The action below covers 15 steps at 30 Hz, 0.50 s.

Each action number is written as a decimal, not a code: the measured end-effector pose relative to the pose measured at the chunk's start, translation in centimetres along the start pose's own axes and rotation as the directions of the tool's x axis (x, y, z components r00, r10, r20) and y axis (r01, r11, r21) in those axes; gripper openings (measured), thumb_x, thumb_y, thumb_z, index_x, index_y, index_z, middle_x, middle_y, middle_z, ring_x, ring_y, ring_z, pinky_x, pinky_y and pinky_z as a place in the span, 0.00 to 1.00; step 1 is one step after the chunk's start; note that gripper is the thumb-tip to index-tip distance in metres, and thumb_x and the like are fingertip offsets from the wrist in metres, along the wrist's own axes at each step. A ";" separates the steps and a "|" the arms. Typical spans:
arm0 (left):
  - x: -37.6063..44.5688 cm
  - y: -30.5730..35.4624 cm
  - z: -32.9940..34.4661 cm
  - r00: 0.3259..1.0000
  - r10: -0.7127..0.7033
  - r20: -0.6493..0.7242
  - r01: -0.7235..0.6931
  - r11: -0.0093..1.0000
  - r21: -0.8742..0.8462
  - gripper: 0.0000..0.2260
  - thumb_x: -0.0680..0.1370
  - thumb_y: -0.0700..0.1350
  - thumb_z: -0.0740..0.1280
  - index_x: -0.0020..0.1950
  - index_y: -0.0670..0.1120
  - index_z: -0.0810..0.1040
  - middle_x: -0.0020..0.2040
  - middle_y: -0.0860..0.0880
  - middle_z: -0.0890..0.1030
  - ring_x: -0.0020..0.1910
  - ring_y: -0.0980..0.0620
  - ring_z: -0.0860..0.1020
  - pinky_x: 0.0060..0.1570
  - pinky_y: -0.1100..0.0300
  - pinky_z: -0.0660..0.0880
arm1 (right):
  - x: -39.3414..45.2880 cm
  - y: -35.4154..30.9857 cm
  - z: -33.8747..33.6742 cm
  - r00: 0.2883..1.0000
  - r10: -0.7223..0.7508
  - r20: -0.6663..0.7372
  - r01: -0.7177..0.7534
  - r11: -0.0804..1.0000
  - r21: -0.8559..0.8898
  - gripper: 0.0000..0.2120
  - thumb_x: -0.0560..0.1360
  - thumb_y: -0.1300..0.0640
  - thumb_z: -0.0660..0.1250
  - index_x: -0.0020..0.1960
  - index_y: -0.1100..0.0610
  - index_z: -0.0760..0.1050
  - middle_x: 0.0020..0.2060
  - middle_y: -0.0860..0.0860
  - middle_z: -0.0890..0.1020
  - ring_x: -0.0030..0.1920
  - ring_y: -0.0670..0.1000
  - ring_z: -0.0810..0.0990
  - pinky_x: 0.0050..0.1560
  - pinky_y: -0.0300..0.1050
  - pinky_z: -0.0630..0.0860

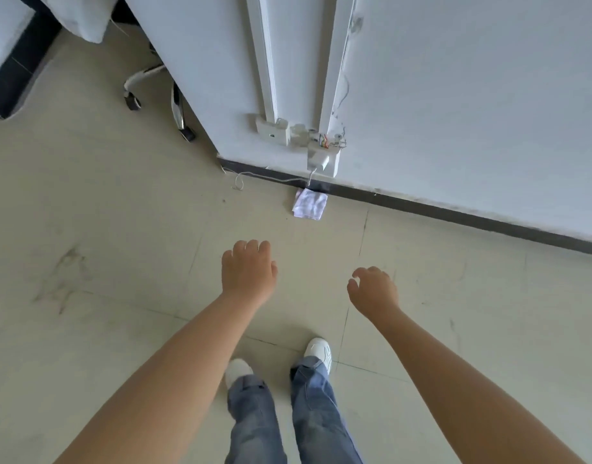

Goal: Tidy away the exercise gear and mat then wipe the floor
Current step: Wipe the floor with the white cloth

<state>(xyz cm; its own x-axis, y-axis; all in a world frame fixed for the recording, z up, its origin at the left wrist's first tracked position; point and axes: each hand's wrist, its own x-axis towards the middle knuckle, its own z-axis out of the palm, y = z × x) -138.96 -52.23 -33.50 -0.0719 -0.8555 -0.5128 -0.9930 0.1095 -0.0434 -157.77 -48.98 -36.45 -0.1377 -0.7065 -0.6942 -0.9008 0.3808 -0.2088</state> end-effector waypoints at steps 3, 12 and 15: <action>5.8 -2.2 6.9 0.998 0.027 0.055 -0.029 0.998 0.047 0.15 0.82 0.47 0.53 0.64 0.43 0.70 0.63 0.46 0.74 0.65 0.45 0.69 0.59 0.54 0.67 | 7.6 -0.7 3.9 1.000 0.004 -0.009 -0.004 1.000 -0.022 0.16 0.80 0.56 0.54 0.63 0.59 0.73 0.60 0.56 0.75 0.63 0.56 0.71 0.59 0.46 0.68; 24.5 -3.9 27.9 0.987 0.153 0.041 -0.157 0.980 0.119 0.14 0.82 0.48 0.54 0.61 0.43 0.72 0.61 0.47 0.74 0.65 0.46 0.68 0.60 0.55 0.66 | 33.5 -1.5 16.4 0.984 -0.026 -0.177 0.028 1.000 0.005 0.16 0.80 0.56 0.56 0.65 0.57 0.72 0.64 0.56 0.73 0.65 0.57 0.70 0.62 0.47 0.68; 30.2 -4.2 33.0 0.983 0.185 -0.011 -0.182 0.973 0.139 0.14 0.82 0.48 0.54 0.61 0.44 0.72 0.60 0.48 0.73 0.65 0.47 0.68 0.60 0.55 0.66 | 41.5 -2.1 19.4 0.973 -0.029 -0.230 0.034 0.999 0.015 0.19 0.78 0.64 0.56 0.68 0.56 0.69 0.66 0.56 0.69 0.66 0.56 0.68 0.64 0.46 0.67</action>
<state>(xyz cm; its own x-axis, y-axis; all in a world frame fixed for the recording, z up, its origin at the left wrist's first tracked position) -133.85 -61.80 -77.08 -0.2551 -0.8258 -0.5030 -0.9406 0.3324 -0.0686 -153.59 -67.51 -78.16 -0.2023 -0.8358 -0.5105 -0.8987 0.3655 -0.2423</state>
